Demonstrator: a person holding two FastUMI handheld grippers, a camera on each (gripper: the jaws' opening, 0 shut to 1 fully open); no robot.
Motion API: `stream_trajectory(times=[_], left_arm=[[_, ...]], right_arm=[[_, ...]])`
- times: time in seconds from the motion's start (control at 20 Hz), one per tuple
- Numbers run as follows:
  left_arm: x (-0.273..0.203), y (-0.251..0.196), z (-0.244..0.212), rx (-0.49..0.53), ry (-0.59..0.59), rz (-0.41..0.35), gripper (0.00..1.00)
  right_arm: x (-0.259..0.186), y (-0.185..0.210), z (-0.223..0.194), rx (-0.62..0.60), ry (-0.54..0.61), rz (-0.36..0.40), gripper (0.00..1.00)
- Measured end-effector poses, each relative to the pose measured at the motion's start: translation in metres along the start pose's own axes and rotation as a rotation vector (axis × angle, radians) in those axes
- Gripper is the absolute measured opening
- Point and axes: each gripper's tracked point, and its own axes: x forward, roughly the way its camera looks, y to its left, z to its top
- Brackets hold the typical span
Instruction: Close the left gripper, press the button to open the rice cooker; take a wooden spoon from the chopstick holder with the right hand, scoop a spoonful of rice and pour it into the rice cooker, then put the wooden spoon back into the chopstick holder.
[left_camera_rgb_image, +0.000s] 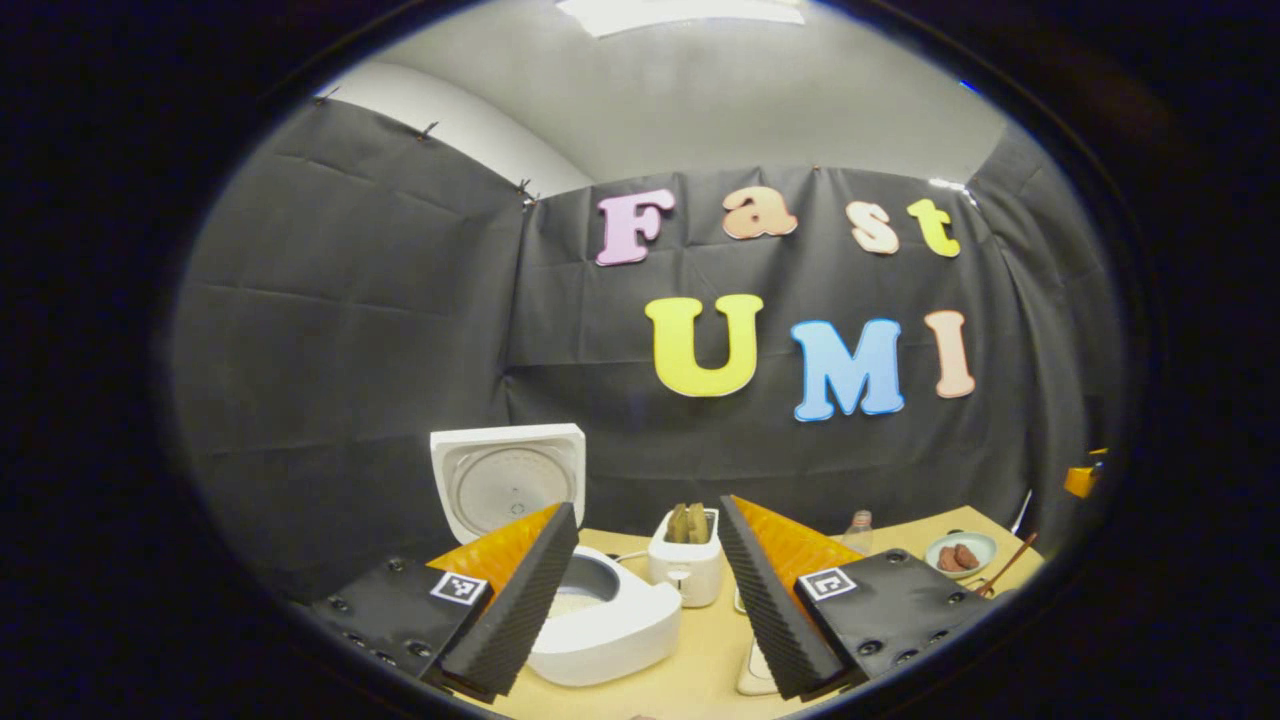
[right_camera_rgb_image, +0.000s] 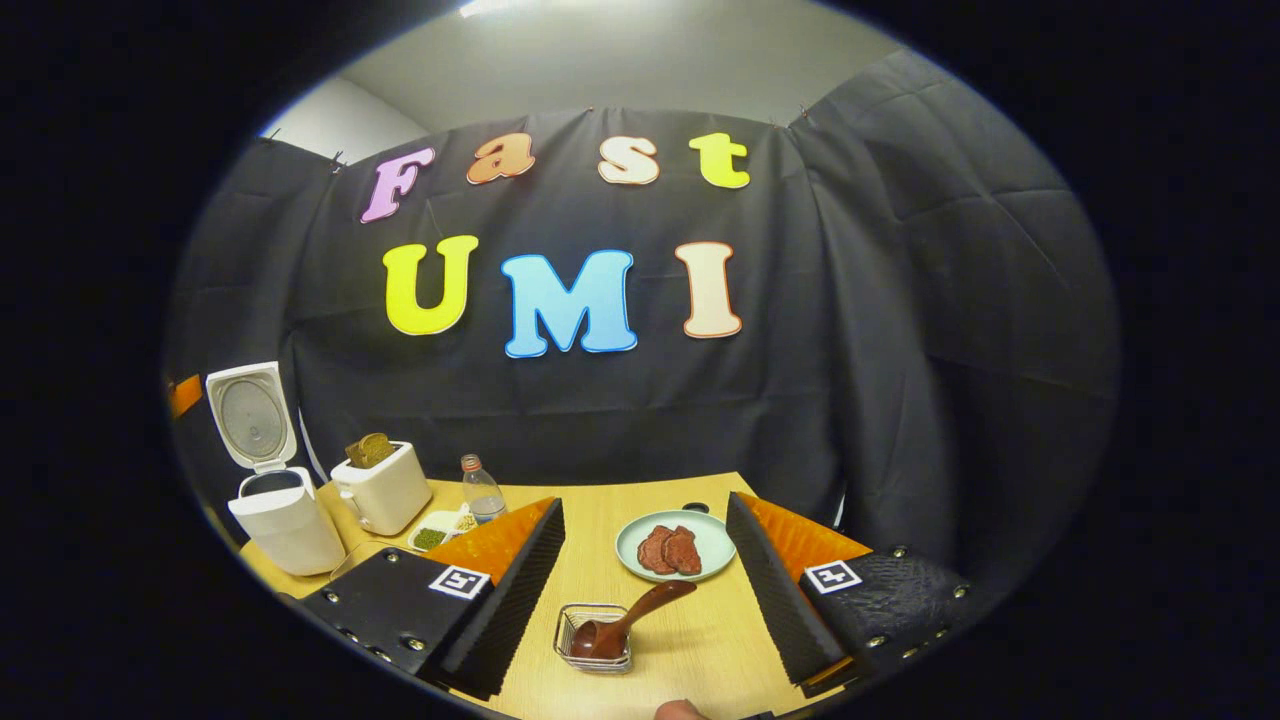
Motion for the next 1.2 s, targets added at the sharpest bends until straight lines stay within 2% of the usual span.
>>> stream_trajectory(times=[0.25,0.4,0.45,0.6,0.8,1.0,1.2], left_arm=[[0.059,0.062,0.017,0.038,-0.027,0.058,0.95],[0.099,0.094,0.029,0.035,-0.046,0.073,0.98],[0.113,0.105,0.035,0.038,-0.056,0.080,0.95],[0.153,0.131,0.044,0.045,-0.077,0.100,0.99],[0.209,0.162,0.052,0.017,-0.092,0.128,0.97],[0.269,0.188,0.039,-0.018,-0.045,0.151,0.97],[0.311,0.210,0.013,0.002,0.020,0.200,0.95]], right_arm=[[-0.016,0.029,0.006,-0.020,-0.028,-0.040,0.99],[-0.024,0.043,0.001,-0.024,-0.025,-0.071,0.99],[-0.027,0.046,0.000,-0.021,-0.024,-0.083,0.99],[-0.036,0.056,-0.003,-0.022,-0.027,-0.112,0.99],[-0.046,0.061,-0.011,-0.012,-0.019,-0.155,0.99],[-0.058,0.057,-0.022,-0.019,-0.004,-0.202,0.99],[-0.068,0.050,-0.026,0.001,0.005,-0.240,0.99]])
